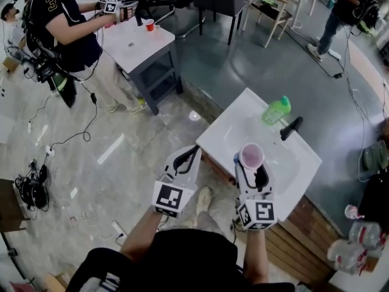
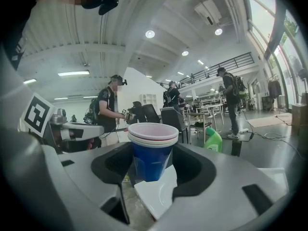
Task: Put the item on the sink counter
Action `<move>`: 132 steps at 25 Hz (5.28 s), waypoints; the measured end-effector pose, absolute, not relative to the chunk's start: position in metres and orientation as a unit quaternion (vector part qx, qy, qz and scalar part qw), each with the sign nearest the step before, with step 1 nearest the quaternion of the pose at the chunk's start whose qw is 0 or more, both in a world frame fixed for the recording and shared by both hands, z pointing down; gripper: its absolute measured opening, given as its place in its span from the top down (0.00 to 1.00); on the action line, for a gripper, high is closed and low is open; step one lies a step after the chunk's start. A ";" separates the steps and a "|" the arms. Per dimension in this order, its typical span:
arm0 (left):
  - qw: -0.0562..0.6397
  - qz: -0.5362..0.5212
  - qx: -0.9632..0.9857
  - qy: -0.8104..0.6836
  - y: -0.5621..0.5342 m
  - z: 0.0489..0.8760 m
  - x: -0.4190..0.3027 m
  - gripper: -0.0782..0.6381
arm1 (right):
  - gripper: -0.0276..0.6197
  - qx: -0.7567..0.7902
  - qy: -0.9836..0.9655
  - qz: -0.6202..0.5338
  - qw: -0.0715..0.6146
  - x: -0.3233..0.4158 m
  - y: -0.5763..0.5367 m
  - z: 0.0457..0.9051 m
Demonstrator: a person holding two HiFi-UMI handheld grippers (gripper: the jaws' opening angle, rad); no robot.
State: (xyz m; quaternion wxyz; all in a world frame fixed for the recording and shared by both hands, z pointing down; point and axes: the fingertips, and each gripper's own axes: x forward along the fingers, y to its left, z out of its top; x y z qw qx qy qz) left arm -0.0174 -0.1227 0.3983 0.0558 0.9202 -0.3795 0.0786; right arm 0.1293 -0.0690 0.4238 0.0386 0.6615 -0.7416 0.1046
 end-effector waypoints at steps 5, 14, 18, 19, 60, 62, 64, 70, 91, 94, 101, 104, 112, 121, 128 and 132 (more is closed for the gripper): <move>0.058 0.079 0.916 -0.389 -0.145 0.408 -0.013 0.89 | 0.56 0.650 -0.751 0.105 0.042 0.132 -0.096 0.437; 0.071 0.094 0.907 -0.405 -0.180 0.440 0.003 0.89 | 0.56 0.634 -0.764 0.108 0.048 0.144 -0.142 0.467; 0.079 0.108 0.902 -0.410 -0.194 0.456 0.011 0.89 | 0.56 0.627 -0.770 0.108 0.050 0.151 -0.163 0.478; 0.079 0.108 0.902 -0.411 -0.198 0.458 0.013 0.89 | 0.56 0.625 -0.771 0.109 0.049 0.153 -0.168 0.480; 0.142 0.157 0.876 -0.433 -0.277 0.597 0.030 0.89 | 0.56 0.598 -0.787 0.113 0.104 0.163 -0.285 0.635; 0.143 0.157 0.876 -0.433 -0.278 0.598 0.032 0.89 | 0.56 0.596 -0.788 0.113 0.109 0.165 -0.287 0.640; 0.146 0.157 0.875 -0.434 -0.280 0.600 0.033 0.89 | 0.56 0.596 -0.788 0.112 0.108 0.165 -0.289 0.642; 0.146 0.161 0.876 -0.431 -0.282 0.606 0.034 0.89 | 0.56 0.591 -0.789 0.120 0.115 0.163 -0.288 0.655; 0.149 0.167 0.873 -0.433 -0.278 0.617 0.041 0.89 | 0.55 0.582 -0.796 0.113 0.125 0.163 -0.282 0.672; 0.150 0.167 0.873 -0.433 -0.279 0.619 0.038 0.89 | 0.53 0.581 -0.796 0.116 0.128 0.160 -0.283 0.676; 0.149 0.164 0.874 -0.432 -0.273 0.613 0.036 0.89 | 0.50 0.587 -0.791 0.117 0.124 0.160 -0.280 0.669; 0.146 0.164 0.876 -0.430 -0.270 0.609 0.036 0.89 | 0.50 0.590 -0.790 0.117 0.124 0.161 -0.276 0.665; 0.135 0.155 0.882 -0.424 -0.265 0.592 0.037 0.89 | 0.50 0.599 -0.784 0.110 0.119 0.163 -0.267 0.647; 0.104 0.138 0.894 -0.414 -0.253 0.555 0.042 0.89 | 0.50 0.613 -0.776 0.092 0.116 0.168 -0.248 0.612; 0.090 0.119 0.902 -0.406 -0.232 0.516 0.043 0.89 | 0.53 0.633 -0.763 0.075 0.107 0.174 -0.222 0.568; 0.079 0.107 0.908 -0.398 -0.219 0.493 0.043 0.89 | 0.56 0.652 -0.750 0.063 0.093 0.180 -0.209 0.536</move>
